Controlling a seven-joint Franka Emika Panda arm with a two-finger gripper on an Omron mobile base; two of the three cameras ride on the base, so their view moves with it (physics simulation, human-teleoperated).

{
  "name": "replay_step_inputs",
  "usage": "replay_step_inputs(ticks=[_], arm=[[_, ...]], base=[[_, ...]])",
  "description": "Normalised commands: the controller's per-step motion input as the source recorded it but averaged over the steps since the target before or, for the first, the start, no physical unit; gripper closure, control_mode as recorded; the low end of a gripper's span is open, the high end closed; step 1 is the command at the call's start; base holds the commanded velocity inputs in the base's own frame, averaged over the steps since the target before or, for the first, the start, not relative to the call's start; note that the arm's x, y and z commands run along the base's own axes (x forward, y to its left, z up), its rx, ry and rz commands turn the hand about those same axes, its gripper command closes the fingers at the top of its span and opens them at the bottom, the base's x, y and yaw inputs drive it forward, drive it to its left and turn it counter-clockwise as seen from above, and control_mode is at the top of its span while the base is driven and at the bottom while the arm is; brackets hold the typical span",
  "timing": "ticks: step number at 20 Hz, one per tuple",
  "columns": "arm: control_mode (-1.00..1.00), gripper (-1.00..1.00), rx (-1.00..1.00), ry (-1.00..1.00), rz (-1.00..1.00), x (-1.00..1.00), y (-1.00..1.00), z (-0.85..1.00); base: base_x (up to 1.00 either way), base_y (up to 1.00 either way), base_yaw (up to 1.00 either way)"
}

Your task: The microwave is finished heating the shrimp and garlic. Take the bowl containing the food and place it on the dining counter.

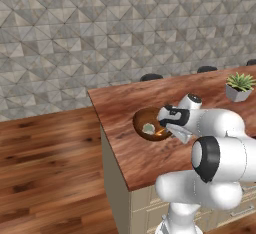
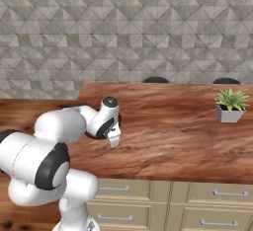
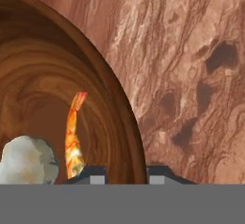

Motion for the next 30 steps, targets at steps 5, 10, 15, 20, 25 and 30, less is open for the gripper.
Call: replay_step_inputs(ticks=[5, 10, 15, 20, 25, 30], arm=[[-1.0, 1.0, -0.01, 0.02, 0.0, 0.07, 0.1, -0.37], [-1.0, -1.0, -0.01, 0.0, 0.0, 0.01, 0.02, -0.03], [-1.0, -1.0, 0.0, -0.25, 0.0, -0.54, 0.0, 0.52], [-1.0, -1.0, 0.0, -0.38, 0.0, -1.0, 0.0, 0.92], [-1.0, -1.0, -0.03, -0.46, 0.0, -1.0, 0.0, 1.0], [-1.0, -1.0, -0.11, -0.43, 0.01, -1.0, 0.0, 1.0]], base=[[0.0, 0.0, 0.0], [0.0, 0.0, 0.0], [0.0, 0.0, 0.0], [0.0, 0.0, 0.0], [0.0, 0.0, 0.0], [0.0, 0.0, 0.0]])
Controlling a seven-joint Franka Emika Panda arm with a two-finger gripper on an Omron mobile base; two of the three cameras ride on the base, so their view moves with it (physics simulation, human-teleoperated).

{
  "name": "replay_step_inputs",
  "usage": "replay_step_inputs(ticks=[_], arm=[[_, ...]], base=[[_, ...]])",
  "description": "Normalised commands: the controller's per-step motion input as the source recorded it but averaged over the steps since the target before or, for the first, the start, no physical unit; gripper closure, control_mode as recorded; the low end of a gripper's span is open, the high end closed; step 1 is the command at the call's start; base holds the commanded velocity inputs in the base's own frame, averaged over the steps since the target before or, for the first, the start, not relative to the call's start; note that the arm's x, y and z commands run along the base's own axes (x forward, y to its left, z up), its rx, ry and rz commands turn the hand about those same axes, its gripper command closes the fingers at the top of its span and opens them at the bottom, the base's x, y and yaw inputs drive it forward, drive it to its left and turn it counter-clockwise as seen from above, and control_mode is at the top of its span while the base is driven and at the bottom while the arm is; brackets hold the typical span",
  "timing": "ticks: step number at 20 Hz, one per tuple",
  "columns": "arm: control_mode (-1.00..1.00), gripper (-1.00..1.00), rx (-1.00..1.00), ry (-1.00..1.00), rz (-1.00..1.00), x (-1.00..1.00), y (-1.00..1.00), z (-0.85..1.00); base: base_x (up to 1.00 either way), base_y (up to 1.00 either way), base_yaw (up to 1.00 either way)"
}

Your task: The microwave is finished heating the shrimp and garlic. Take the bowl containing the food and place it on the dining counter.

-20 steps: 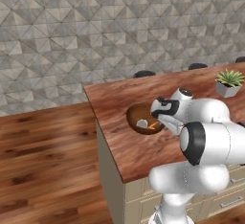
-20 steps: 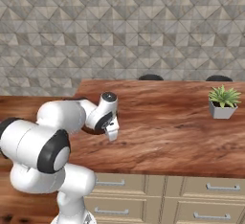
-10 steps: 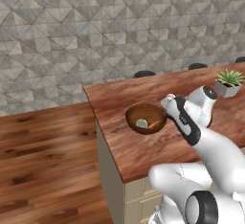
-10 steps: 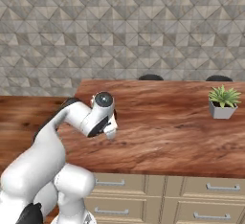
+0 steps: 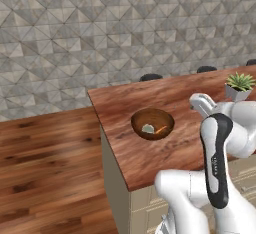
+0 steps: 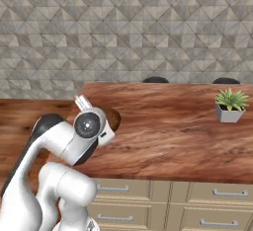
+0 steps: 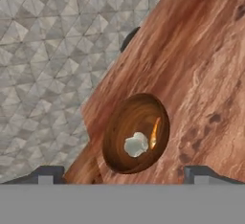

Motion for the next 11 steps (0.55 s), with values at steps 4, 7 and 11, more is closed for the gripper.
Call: replay_step_inputs(ticks=[4, 7, 11], arm=[[-1.0, -1.0, -0.12, -0.22, 0.04, -1.0, 0.01, 1.0], [-1.0, -1.0, -0.02, -0.14, 0.09, -1.0, 0.02, 0.76], [-1.0, -1.0, 0.0, 0.02, 0.0, 0.04, 0.0, 0.01]], base=[[0.0, 0.0, 0.0], [0.0, 0.0, 0.0], [0.0, 0.0, 0.0]])
